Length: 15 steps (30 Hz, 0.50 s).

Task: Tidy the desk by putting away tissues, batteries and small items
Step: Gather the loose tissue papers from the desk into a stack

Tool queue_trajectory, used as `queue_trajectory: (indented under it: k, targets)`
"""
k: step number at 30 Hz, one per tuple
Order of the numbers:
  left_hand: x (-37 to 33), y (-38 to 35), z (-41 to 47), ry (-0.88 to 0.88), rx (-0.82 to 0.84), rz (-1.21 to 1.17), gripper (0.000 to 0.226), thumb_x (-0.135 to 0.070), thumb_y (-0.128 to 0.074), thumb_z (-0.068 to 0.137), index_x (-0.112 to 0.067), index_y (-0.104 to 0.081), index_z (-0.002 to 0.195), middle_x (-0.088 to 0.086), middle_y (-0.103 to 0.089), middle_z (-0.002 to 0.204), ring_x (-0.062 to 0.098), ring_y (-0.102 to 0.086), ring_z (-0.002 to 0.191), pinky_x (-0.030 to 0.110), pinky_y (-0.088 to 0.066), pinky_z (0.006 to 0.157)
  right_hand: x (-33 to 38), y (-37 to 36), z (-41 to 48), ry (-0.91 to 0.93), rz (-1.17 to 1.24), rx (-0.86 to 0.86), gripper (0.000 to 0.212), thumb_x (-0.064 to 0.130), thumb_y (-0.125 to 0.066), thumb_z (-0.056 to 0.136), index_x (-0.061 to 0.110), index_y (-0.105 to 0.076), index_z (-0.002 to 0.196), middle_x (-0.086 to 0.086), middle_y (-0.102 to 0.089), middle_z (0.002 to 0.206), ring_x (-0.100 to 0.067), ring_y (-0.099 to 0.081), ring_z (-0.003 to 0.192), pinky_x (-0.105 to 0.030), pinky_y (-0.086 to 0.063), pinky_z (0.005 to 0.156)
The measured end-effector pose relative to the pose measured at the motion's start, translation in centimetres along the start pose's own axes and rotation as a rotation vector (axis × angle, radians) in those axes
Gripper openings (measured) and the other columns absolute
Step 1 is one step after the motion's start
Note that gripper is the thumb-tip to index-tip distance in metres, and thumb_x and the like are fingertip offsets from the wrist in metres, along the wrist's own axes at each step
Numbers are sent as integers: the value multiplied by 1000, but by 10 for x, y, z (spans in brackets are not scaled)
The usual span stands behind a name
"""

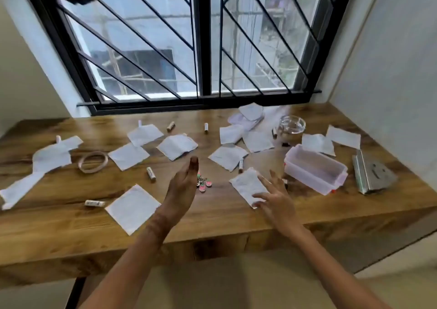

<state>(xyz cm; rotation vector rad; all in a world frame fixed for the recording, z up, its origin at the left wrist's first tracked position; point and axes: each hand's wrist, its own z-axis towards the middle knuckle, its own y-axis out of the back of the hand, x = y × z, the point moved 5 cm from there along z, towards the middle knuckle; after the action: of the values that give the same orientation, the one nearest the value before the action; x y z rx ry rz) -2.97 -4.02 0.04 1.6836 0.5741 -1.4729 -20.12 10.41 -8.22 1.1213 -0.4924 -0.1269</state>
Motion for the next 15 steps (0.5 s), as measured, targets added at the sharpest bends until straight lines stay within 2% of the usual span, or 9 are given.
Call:
queue_trajectory:
  k: [1, 2, 4, 5, 7, 9, 12, 14, 15]
  targets:
    - [6, -3, 3, 36, 21, -55, 30, -49, -24, 96, -38, -49, 84, -20, -45, 80, 1, -41, 81, 14, -28, 66, -4, -6, -1, -22, -34, 34, 27, 11, -84, 61, 24, -75, 83, -5, -55, 133, -34, -32, 135, -52, -50, 91]
    - [17, -6, 7, 82, 34, -111, 35, -49, -24, 96, -34, -56, 96, -17, -51, 92, 5, -45, 92, 16, -32, 74, -8, -9, -2, -52, -40, 44, 24, 13, -83, 64, 24, -75, 84, -4, -54, 134, -34, -32, 135, -52, -50, 92]
    - [37, -13, 11, 173, 98, -187, 52, -50, -24, 96, -22, -55, 124, -14, -55, 113, 9, -48, 111, 23, -33, 93, -13, -17, -6, -148, 21, 106, 13, 15, -76, 73, 21, -75, 85, -3, -49, 138, -33, -26, 139, -52, -41, 103]
    - [43, -17, 12, 208, 125, -212, 55, -51, -23, 95, -18, -55, 126, -12, -58, 113, 10, -51, 113, 26, -33, 98, -15, -19, -6, -173, 52, 106, 9, 15, -73, 77, 19, -74, 85, -2, -49, 139, -32, -25, 140, -51, -36, 107]
    - [55, -27, 14, 290, 178, -275, 54, -52, -22, 95, -19, -58, 117, -5, -62, 113, 11, -57, 106, 31, -36, 103, -13, -19, -4, -180, 44, 68, 4, 12, -71, 78, 15, -72, 81, -4, -55, 133, -32, -32, 137, -50, -36, 106]
    - [64, -34, 22, 377, 190, -345, 50, -52, -21, 94, -23, -61, 99, 3, -63, 118, 10, -59, 93, 40, -32, 108, -7, -18, 1, -190, 46, 45, 6, 9, -71, 78, 12, -72, 84, -7, -64, 122, -30, -47, 127, -48, -43, 102]
    - [80, -40, 31, 462, 209, -386, 44, -48, -27, 95, -22, -61, 86, 2, -65, 103, 10, -61, 82, 44, -30, 109, 6, -11, 10, -324, 186, 38, 12, 14, -65, 85, 10, -69, 95, -5, -69, 103, -18, -61, 99, -26, -50, 84]
    - [87, -42, 29, 527, 234, -406, 40, -42, -31, 97, -18, -62, 87, 5, -66, 103, 12, -63, 82, 40, -41, 101, 16, -6, 17, -479, 377, 22, 12, 21, -60, 89, 14, -66, 96, 3, -66, 92, -10, -60, 85, -17, -47, 70]
    - [90, -44, 29, 543, 256, -432, 36, -38, -34, 97, -17, -62, 88, 4, -67, 101, 11, -64, 81, 31, -49, 89, 22, -5, 21, -548, 479, 16, 11, 23, -58, 89, 15, -64, 94, 5, -64, 88, -7, -59, 81, -15, -46, 66]
